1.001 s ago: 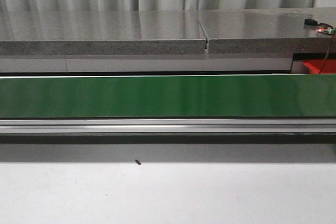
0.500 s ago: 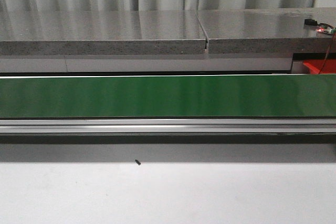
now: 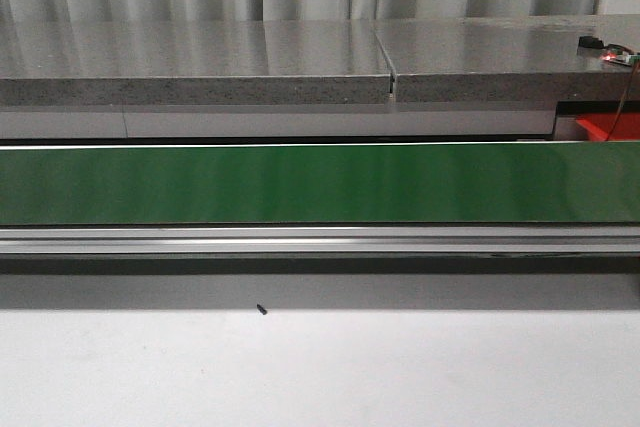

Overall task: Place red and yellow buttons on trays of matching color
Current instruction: 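Carry the yellow button into the yellow tray and open the right gripper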

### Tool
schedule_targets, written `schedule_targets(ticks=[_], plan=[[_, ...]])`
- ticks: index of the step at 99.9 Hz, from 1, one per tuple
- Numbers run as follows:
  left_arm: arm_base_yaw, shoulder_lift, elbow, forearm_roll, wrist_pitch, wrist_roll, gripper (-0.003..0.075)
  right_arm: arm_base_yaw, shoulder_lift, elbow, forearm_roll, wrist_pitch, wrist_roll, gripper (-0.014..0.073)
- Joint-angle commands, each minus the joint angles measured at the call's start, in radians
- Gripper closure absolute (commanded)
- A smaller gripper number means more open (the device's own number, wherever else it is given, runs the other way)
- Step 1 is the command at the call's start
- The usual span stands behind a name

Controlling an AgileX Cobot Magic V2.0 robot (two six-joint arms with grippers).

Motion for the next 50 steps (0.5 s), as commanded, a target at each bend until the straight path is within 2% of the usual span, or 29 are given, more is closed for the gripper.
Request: schedule_targets(ticks=[1, 30, 50], plan=[[-0.008, 0.01, -0.026, -0.009, -0.072, 0.0, 0.0741, 0.068, -0.114, -0.032, 0.034, -0.048, -0.035, 0.0043], [-0.008, 0.01, -0.026, -0.009, -0.072, 0.0, 0.0741, 0.308, -0.341, -0.001, 0.01, -0.066, -0.044, 0.0054], [-0.008, 0.01, -0.026, -0.009, -0.072, 0.0, 0.0741, 0.412, -0.505, 0.137, 0.008, -0.081, -0.051, 0.0054]])
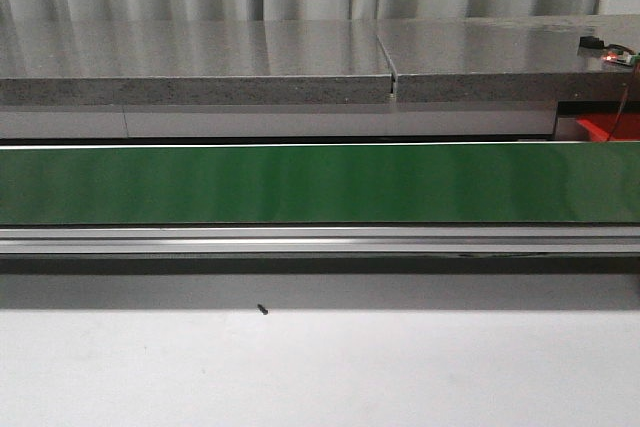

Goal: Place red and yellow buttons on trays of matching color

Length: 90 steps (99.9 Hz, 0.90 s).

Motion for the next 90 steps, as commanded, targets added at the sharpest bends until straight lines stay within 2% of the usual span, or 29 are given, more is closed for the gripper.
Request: schedule_targets(ticks=[1, 39, 46, 65, 77, 90], plan=[[-0.008, 0.01, -0.026, -0.009, -0.072, 0.0, 0.0741, 0.03, -0.09, 0.039, 0.007, -0.065, -0.016, 0.0054], [-0.008, 0.01, -0.026, -0.009, -0.072, 0.0, 0.0741, 0.046, -0.392, 0.423, 0.006, -0.105, -0.016, 0.0074], [-0.008, 0.01, -0.026, -0.009, -0.072, 0.0, 0.0741, 0.046, -0.441, 0.47, 0.006, -0.105, -0.016, 0.015], [-0.008, 0.01, -0.026, -0.009, -0.072, 0.0, 0.0741, 0.046, -0.52, 0.538, 0.006, -0.104, -0.016, 0.0487], [-0.008, 0.01, -0.026, -0.009, -0.072, 0.0, 0.0741, 0.046, -0.524, 0.541, 0.007, -0.1, -0.016, 0.0651], [-0.008, 0.01, -0.026, -0.009, -0.072, 0.0, 0.0741, 0.046, -0.524, 0.541, 0.007, -0.1, -0.016, 0.0661]])
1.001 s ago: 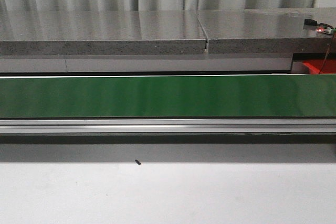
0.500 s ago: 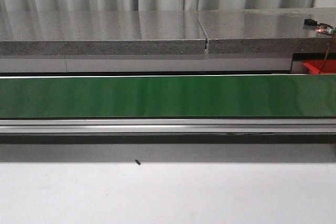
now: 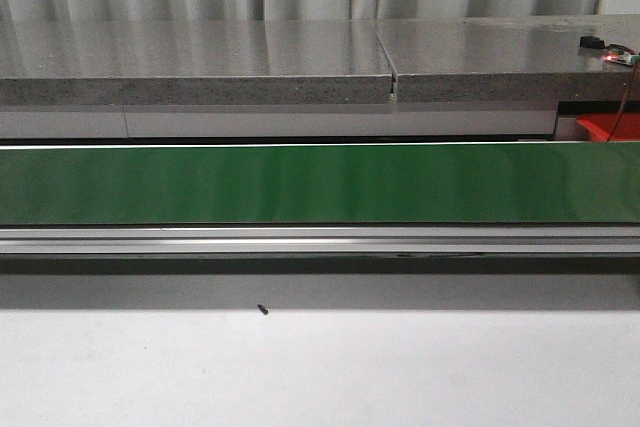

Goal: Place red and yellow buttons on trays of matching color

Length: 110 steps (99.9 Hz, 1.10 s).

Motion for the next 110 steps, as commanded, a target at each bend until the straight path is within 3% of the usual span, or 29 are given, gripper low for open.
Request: schedule_targets(ticks=[1, 66, 71, 78, 90, 97, 110], plan=[[-0.008, 0.01, -0.026, -0.009, -0.072, 0.0, 0.0741, 0.0, -0.006, -0.026, 0.013, -0.063, -0.011, 0.0662], [-0.008, 0.01, -0.019, -0.009, -0.071, 0.0, 0.0727, 0.0, -0.006, -0.026, 0.013, -0.063, -0.011, 0.0662], [-0.008, 0.01, -0.019, -0.009, -0.073, 0.0, 0.0685, 0.0, -0.006, -0.026, 0.013, -0.063, -0.011, 0.0662], [-0.008, 0.01, -0.019, -0.009, -0.075, 0.0, 0.057, 0.0, -0.006, -0.026, 0.013, -0.063, -0.011, 0.0662], [-0.008, 0.01, -0.019, 0.003, -0.071, 0.0, 0.0265, 0.0, -0.006, -0.026, 0.013, -0.063, -0.011, 0.0662], [-0.008, 0.01, -0.019, 0.008, -0.073, 0.0, 0.0141, 0.0, -0.006, -0.026, 0.013, -0.063, -0.011, 0.0662], [-0.008, 0.01, -0.019, 0.006, -0.073, 0.0, 0.01, 0.0, -0.006, -0.026, 0.013, -0.063, -0.011, 0.0662]])
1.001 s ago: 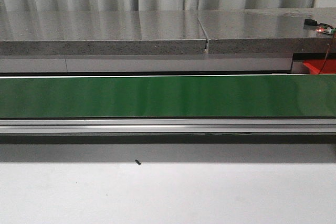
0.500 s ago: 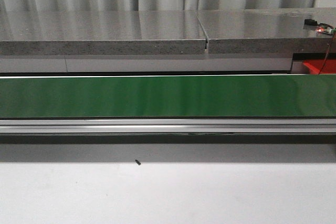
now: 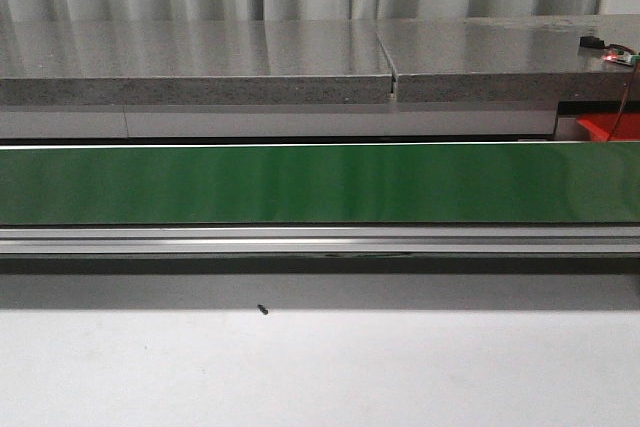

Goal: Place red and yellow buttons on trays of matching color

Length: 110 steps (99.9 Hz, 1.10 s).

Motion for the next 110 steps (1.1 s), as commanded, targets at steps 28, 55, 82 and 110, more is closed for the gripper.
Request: schedule_targets(ticks=[28, 55, 82, 110], plan=[[-0.005, 0.138, -0.089, 0.021, -0.071, -0.033, 0.0101, 0.0, -0.004, -0.028, 0.013, -0.063, -0.009, 0.0662], [0.074, 0.474, -0.285, 0.142, -0.07, -0.129, 0.0101, 0.0, -0.004, -0.028, 0.013, -0.063, -0.009, 0.0662], [0.295, 0.807, -0.451, 0.132, -0.067, -0.16, 0.0101, 0.0, -0.004, -0.028, 0.013, -0.063, -0.009, 0.0662], [0.419, 1.081, -0.521, 0.145, -0.094, -0.16, 0.0101, 0.0, -0.004, -0.028, 0.013, -0.063, -0.009, 0.0662]])
